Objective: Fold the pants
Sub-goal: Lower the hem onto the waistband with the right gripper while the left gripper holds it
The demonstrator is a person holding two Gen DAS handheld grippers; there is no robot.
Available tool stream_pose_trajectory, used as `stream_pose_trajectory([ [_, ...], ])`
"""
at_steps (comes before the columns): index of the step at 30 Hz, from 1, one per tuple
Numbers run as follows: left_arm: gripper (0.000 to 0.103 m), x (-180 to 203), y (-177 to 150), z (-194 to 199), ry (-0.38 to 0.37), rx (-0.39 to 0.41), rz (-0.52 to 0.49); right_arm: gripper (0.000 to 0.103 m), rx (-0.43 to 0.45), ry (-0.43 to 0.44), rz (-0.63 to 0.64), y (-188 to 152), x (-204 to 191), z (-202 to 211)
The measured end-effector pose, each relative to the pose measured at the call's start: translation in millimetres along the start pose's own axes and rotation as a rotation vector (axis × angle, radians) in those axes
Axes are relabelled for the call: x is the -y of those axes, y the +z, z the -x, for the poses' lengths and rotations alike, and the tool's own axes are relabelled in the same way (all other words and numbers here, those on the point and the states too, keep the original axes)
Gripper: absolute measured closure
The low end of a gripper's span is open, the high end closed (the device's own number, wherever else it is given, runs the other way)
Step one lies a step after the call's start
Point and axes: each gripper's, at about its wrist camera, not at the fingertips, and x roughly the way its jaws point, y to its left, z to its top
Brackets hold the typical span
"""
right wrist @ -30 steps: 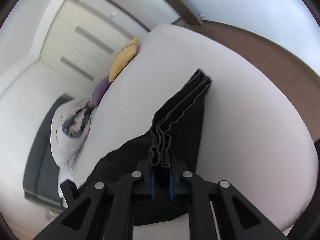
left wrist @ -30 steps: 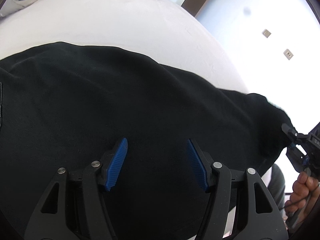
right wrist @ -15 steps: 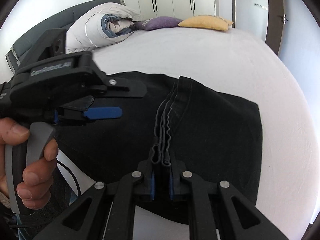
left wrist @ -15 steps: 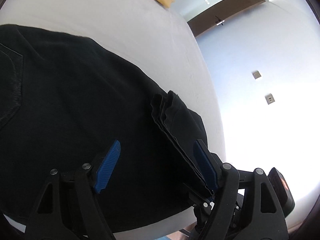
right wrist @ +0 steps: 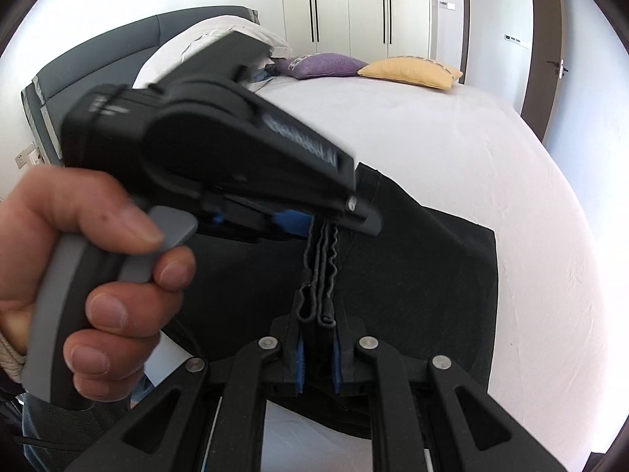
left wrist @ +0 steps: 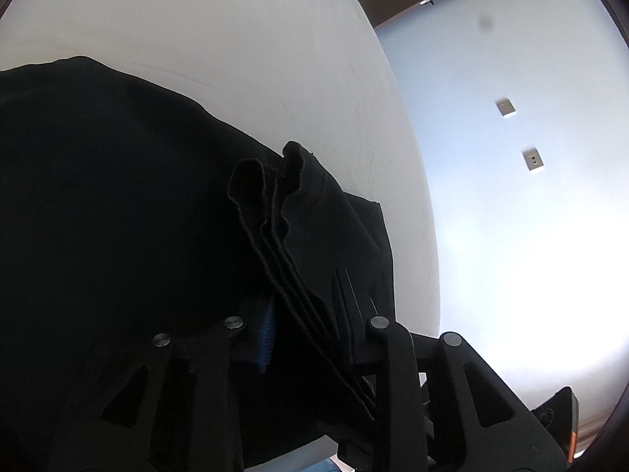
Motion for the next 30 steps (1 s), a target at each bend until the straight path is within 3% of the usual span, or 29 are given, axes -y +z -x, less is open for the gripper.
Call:
stream_pose_trajectory([
  [4,0.096,-1,6,10,0.022,0.009,-0.034,0.091,0.0,0.009,0.007,2,-6,3],
  [14,0.097,-38,20,58,0.1,0.043,-0.081,0.091,-0.004,0.109,0.087,38,-49,-24],
  [21,0.097,-94,26,95,0.175,0.038,-0.076,0.091,-0.05,0.183,0.119,58,-92,-68],
  [30,0.097,-124,44,79,0.231,0.022,-0.064,0.091,-0.131,0.202,0.118,72,-115,-115],
])
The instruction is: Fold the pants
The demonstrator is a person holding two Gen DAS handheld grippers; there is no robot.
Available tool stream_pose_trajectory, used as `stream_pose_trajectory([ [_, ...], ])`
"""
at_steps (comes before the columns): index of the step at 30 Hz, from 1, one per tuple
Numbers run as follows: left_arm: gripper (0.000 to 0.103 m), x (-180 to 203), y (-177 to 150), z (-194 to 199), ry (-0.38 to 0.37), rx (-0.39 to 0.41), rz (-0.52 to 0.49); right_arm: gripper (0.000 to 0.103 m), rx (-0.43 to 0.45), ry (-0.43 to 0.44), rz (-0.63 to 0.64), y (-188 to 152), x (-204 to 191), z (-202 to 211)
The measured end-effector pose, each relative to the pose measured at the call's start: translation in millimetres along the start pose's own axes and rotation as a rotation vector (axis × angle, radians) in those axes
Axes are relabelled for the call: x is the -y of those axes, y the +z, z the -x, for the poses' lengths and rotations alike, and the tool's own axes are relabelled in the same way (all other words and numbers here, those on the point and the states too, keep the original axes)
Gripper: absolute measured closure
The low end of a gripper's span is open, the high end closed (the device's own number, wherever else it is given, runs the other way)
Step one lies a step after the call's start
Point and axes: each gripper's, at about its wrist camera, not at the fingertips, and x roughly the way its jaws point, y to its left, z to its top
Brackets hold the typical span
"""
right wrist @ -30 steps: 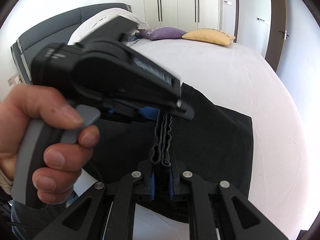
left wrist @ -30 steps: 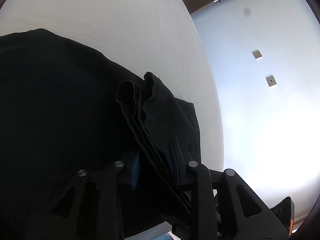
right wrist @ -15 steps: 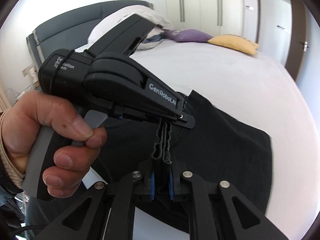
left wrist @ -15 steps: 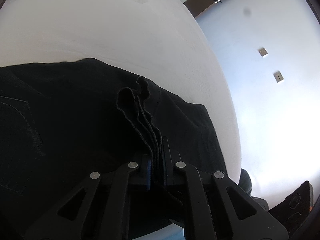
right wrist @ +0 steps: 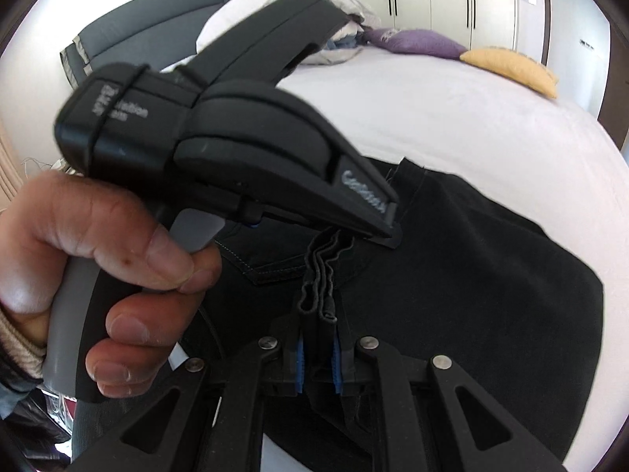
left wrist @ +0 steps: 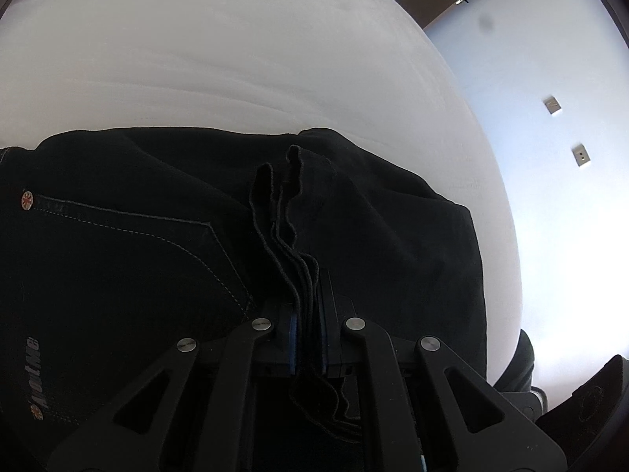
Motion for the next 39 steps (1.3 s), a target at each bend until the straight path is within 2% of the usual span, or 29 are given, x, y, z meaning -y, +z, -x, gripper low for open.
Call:
stream_pose_trajectory([
  [2,0.096,-5,-11,0,0.008,-0.012,-0.002,0.09,-0.024,0.008,-0.012,1,4,-10],
  [4,0.095,-11,-11,-5,-0.008,-0.007,0.016,0.079,-0.039,0.04,-0.027,7,18,-17],
  [5,0.094,-12,-9,-16,-0.019,-0.002,0.03,0.077,-0.044,0.068,-0.039,8,22,-20],
  [7,0.091,-33,-15,0,-0.039,0.01,0.056,0.066,-0.059,0.139,-0.073,9,31,-21],
  [9,0.091,-43,-19,13,-0.02,0.027,0.052,0.059,-0.064,0.235,-0.112,7,43,-12],
  [10,0.091,-42,-22,21,0.06,0.045,0.032,0.059,-0.062,0.278,-0.134,5,50,-5],
  [13,0.091,-43,-29,42,0.188,0.08,0.012,0.059,-0.042,0.389,-0.22,-2,87,24],
  [16,0.091,-26,-36,61,0.207,0.145,-0.035,0.059,0.026,0.46,-0.347,-17,142,57],
  [19,0.091,9,-47,58,0.155,0.182,-0.121,0.058,0.09,0.457,-0.464,-17,205,73],
  [21,0.091,27,-55,44,0.145,0.158,-0.172,0.057,0.128,0.474,-0.581,-24,258,76],
  [23,0.091,34,-66,23,0.182,0.098,-0.205,0.057,0.143,0.52,-0.67,-21,295,72],
  [25,0.091,23,-81,2,0.201,0.033,-0.173,0.057,0.151,0.548,-0.708,-19,320,65],
  [27,0.091,15,-96,-5,0.197,0.021,-0.153,0.057,0.122,0.584,-0.744,-14,340,50],
  [29,0.091,11,-105,-2,0.185,0.031,-0.146,0.057,0.09,0.579,-0.759,-16,343,36],
  [32,0.091,1,-114,3,0.149,0.028,-0.101,0.06,0.032,0.609,-0.807,-41,336,10],
  [34,0.091,-4,-116,2,0.133,0.029,-0.069,0.063,0.062,0.639,-0.838,-55,322,3],
  [36,0.091,-5,-117,2,0.14,0.03,-0.065,0.063,0.072,0.663,-0.857,-66,315,8],
  [39,0.091,3,-118,6,0.151,0.035,-0.068,0.063,0.016,0.68,-0.781,-79,281,22],
])
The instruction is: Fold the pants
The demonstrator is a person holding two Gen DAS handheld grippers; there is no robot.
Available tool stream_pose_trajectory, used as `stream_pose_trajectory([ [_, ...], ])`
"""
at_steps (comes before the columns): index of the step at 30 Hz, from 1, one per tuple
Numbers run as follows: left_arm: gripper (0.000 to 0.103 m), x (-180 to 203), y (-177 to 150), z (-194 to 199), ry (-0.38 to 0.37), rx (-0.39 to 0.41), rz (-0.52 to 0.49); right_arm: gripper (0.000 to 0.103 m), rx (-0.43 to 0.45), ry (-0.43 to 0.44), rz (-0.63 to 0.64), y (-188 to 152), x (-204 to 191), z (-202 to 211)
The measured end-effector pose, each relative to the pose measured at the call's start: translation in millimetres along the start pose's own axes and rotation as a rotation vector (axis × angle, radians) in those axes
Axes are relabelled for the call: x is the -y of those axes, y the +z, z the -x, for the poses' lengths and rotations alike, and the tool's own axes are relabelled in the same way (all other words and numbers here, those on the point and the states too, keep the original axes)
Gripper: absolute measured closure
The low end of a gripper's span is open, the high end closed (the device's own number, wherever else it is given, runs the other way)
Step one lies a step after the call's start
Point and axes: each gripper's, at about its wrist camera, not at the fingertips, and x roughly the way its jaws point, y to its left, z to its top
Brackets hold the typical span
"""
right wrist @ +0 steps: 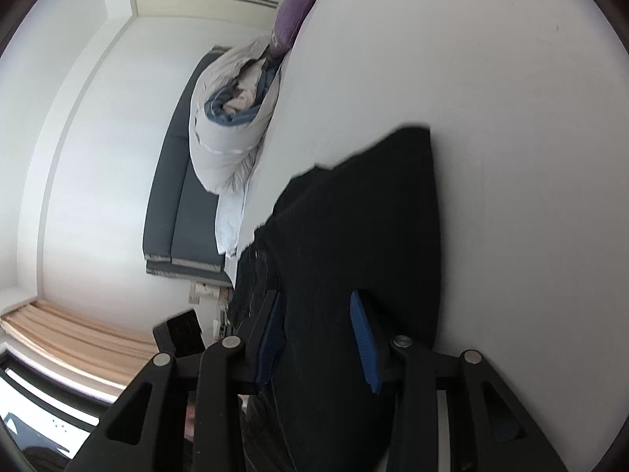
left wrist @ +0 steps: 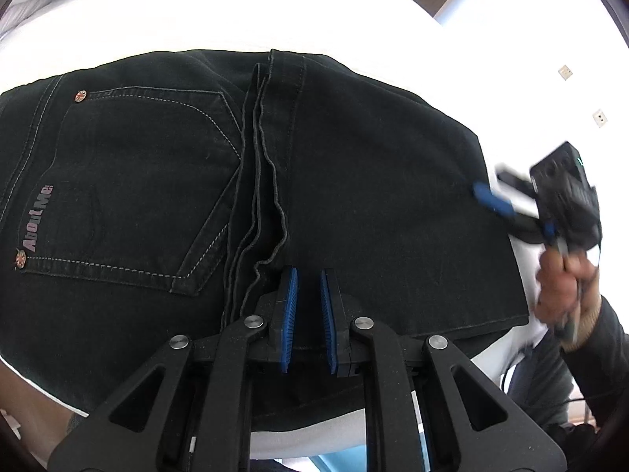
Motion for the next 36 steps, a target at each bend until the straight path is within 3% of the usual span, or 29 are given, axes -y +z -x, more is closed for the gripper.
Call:
stream_pose_trajectory([
  [6,0.091,-3,-12,0,-0.038,0.019,0.041,0.063,-0.151,0.008,0.109,-81,-29,-8],
  [10,0.091,-27,-7,23,-0.059,0.066,0.097,0.061,-0.242,-0.019,0.13,-107,-47,-6],
  [12,0.091,-37,-16,44,-0.062,0.143,0.155,0.061,-0.224,-0.015,0.182,-110,-64,2],
  [16,0.09,-89,-47,104,-0.101,0.372,0.385,0.055,-0.115,0.061,0.176,-91,-83,19],
  [18,0.082,-123,-67,124,-0.13,0.47,0.519,0.055,-0.077,0.075,0.157,-77,-87,16],
  [19,0.054,-139,-76,131,-0.135,0.503,0.58,0.055,-0.068,0.075,0.148,-72,-88,13],
  [20,0.016,-151,-83,135,-0.124,0.529,0.629,0.055,-0.063,0.078,0.147,-70,-90,13],
  [21,0.008,-163,-91,140,-0.101,0.568,0.683,0.055,-0.058,0.082,0.145,-67,-92,8],
  [22,0.007,-174,-99,146,-0.094,0.622,0.728,0.055,-0.056,0.082,0.14,-67,-92,5],
  [23,0.007,-186,-103,148,-0.133,0.651,0.758,0.055,-0.056,0.076,0.129,-66,-92,-2],
  [32,0.009,-248,-103,113,-0.36,0.667,0.934,0.055,-0.059,0.077,0.055,-72,-80,1],
  [36,0.009,-267,-108,101,-0.392,0.655,0.974,0.055,-0.063,0.056,0.044,-71,-78,-1],
])
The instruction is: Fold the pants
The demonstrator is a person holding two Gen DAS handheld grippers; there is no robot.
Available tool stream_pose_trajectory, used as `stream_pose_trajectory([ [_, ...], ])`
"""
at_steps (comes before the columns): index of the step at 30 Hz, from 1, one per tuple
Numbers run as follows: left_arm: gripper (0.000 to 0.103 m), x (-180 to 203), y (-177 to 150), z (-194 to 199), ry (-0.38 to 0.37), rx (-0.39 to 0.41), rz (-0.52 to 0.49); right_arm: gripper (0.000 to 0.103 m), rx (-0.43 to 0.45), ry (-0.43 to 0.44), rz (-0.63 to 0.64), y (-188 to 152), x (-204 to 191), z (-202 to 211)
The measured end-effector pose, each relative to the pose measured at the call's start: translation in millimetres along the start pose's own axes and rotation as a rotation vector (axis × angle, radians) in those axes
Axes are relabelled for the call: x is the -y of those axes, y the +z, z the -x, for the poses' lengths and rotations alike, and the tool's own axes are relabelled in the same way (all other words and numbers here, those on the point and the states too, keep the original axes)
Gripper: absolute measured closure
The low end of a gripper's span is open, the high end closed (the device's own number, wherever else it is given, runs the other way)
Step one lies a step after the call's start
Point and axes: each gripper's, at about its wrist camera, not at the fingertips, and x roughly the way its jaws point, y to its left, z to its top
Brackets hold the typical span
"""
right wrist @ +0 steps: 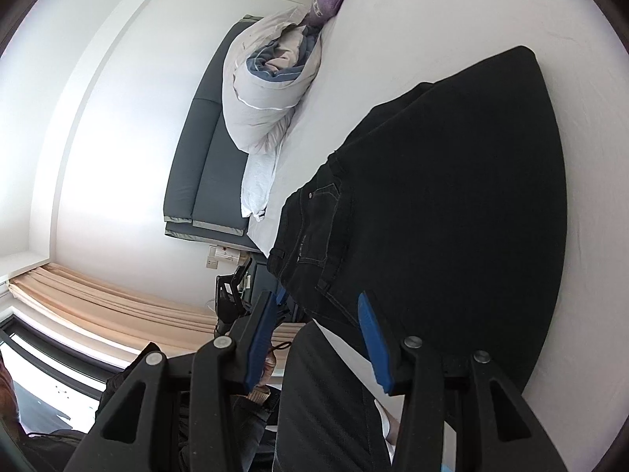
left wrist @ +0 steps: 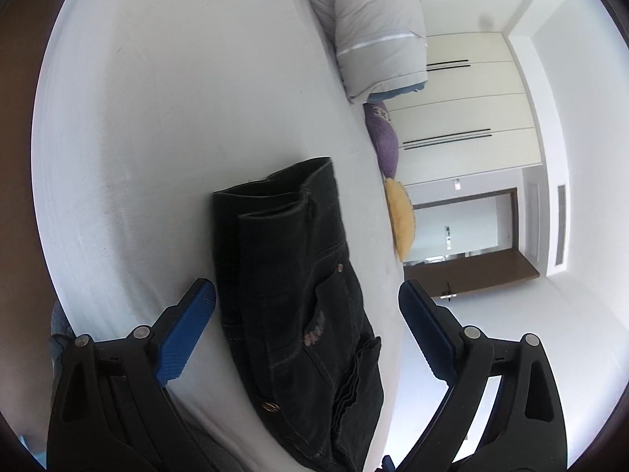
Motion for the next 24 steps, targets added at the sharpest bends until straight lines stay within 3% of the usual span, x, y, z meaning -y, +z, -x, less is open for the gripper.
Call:
stream_pose_trajectory([
  [3,0.009,-24,3,4,-0.034,0.022,0.064,0.055,0.001,-0.007,-0.004,0,1,0],
  [7,0.014,-19,9,-3,-0.021,0.006,0.022,0.055,-0.01,-0.008,-0.001,1,1,-3],
  [10,0.03,-17,13,-12,-0.015,-0.028,0.015,0.055,-0.009,-0.004,-0.003,4,1,-6],
  [12,0.048,-21,15,-18,-0.011,-0.048,0.022,0.055,-0.009,-0.001,-0.002,6,1,-8],
  [13,0.067,-26,16,-22,-0.002,-0.058,0.042,0.055,-0.01,0.0,-0.001,6,1,-8],
  [16,0.072,-38,17,-26,-0.033,-0.058,0.083,0.055,-0.01,-0.001,-0.002,9,2,-11],
  [19,0.075,-36,17,-26,-0.016,-0.051,0.078,0.055,-0.015,-0.031,-0.01,14,5,-17],
  [23,0.082,-29,16,-25,0.006,-0.025,0.086,0.055,-0.049,-0.143,-0.028,19,16,-33],
  [24,0.083,-25,15,-24,0.012,-0.018,0.08,0.06,-0.065,-0.177,-0.044,18,22,-37],
])
